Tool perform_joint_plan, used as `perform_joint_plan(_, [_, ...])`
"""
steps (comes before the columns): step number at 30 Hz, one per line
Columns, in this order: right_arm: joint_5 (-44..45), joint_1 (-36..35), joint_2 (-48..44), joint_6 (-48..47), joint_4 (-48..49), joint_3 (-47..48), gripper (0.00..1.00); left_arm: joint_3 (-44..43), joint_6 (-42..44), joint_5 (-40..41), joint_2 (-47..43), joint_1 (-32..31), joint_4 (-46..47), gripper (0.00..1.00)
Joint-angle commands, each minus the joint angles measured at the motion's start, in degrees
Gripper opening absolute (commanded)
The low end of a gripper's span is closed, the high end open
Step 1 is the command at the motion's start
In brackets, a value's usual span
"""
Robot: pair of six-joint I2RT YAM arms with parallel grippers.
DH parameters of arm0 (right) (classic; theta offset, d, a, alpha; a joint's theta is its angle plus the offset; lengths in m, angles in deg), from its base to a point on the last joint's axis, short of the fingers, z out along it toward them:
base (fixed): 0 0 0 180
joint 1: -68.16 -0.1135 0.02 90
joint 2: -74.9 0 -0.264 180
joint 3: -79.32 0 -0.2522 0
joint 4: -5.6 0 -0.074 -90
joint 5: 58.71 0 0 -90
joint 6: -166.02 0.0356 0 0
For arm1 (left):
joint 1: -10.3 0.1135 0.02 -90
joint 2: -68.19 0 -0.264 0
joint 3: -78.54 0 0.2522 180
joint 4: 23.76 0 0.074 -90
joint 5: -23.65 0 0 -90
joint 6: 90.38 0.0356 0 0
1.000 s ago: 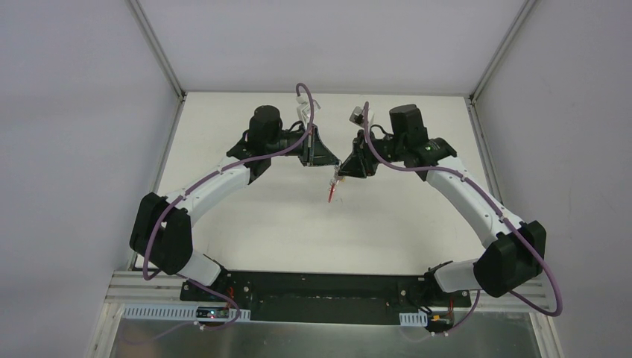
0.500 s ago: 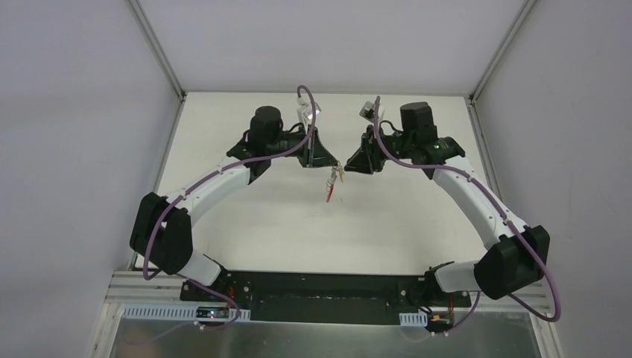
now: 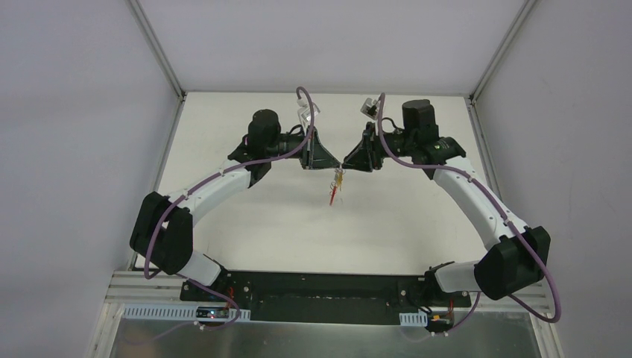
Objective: Put the keys on the keyring
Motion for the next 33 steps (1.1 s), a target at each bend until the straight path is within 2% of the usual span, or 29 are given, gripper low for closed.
perform_joint_plan(1, [-3.6, 0.1, 0.0, 0.6, 3.1, -1.3, 0.29, 0.6, -4.1, -2.8, -1.6, -0.3, 8.2, 0.0])
perform_joint_plan(11, [-4.0, 0.1, -0.1, 1.2, 4.1, -2.7, 0.28, 1.4, -6.5, -3.3, -1.7, -0.3, 11.8, 0.0])
perform_joint_plan(16, [-5.4, 0.1, 0.4, 2.5, 5.2, -2.7, 0.24, 1.5, -6.4, -3.1, -1.7, -0.3, 11.9, 0.0])
perform_joint_plan(26, [-6.5, 0.1, 1.2, 4.2, 6.5, -2.9, 0.12, 1.3, -6.4, -3.2, -1.6, -0.3, 11.8, 0.0])
perform_joint_plan(33, [-6.3, 0.2, 1.2, 4.9, 6.8, -2.8, 0.0, 1.5, -5.9, -3.1, -1.3, -0.3, 11.9, 0.0])
